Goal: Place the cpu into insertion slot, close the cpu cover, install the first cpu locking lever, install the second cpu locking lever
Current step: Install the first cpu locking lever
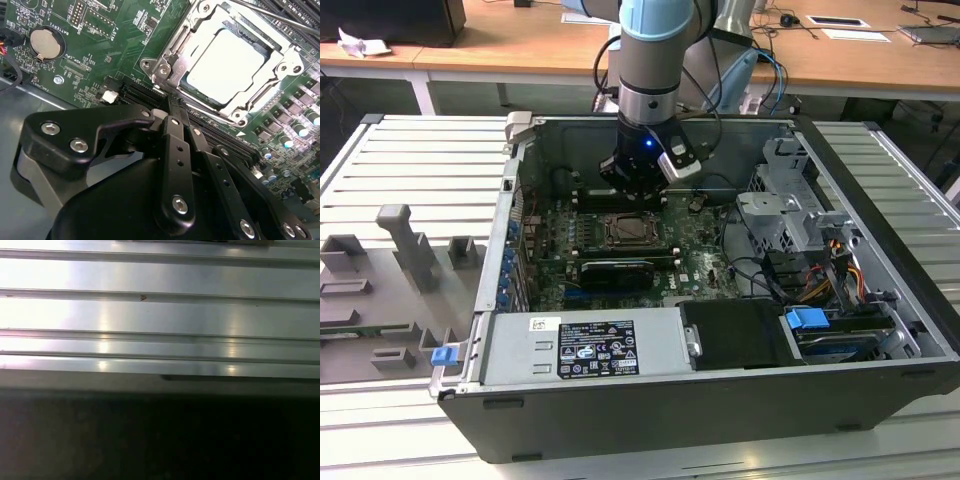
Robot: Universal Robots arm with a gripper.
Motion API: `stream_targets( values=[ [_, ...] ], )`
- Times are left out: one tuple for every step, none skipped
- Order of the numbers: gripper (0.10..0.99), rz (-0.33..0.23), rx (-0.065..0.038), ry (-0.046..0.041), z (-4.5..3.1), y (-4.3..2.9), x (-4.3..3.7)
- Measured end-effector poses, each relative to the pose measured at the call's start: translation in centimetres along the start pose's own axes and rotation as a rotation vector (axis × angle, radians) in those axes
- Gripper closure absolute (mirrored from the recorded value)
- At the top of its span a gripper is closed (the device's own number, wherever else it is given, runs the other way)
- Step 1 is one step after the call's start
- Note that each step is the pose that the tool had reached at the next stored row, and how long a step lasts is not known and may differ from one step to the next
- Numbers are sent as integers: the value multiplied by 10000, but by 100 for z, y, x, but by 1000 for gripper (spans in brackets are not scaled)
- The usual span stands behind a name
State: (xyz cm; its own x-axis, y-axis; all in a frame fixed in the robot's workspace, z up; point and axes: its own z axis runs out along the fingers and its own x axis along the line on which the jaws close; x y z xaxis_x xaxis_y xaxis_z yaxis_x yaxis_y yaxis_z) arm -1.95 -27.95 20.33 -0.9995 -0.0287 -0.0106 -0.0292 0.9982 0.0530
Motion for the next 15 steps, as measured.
stream_targets(
  values=[
    [980, 0, 7, 0, 0, 0, 0],
    [980, 0, 13, 1, 0, -1, 0],
    [980, 0, 18, 1, 0, -2, 0],
    [980, 2, 35, 0, 0, -5, 1],
    [980, 1, 51, 1, 0, -7, 0],
    [980, 1, 49, -3, 6, -7, 0],
    [980, 1, 55, 2, 17, -8, 0],
    [980, 0, 57, 4, 21, -9, 1],
    [980, 1, 59, 5, 22, -9, 1],
    [980, 0, 52, 5, 23, -10, 0],
    [980, -1, 37, 3, 24, -9, -1],
    [980, 1, 33, 1, 24, -9, -1],
    [980, 1, 20, -9, 4, -5, -3],
    [980, 1, 29, -1, -41, -5, -2],
    [980, 1, 31, 0, -81, -3, -3]
  ],
)
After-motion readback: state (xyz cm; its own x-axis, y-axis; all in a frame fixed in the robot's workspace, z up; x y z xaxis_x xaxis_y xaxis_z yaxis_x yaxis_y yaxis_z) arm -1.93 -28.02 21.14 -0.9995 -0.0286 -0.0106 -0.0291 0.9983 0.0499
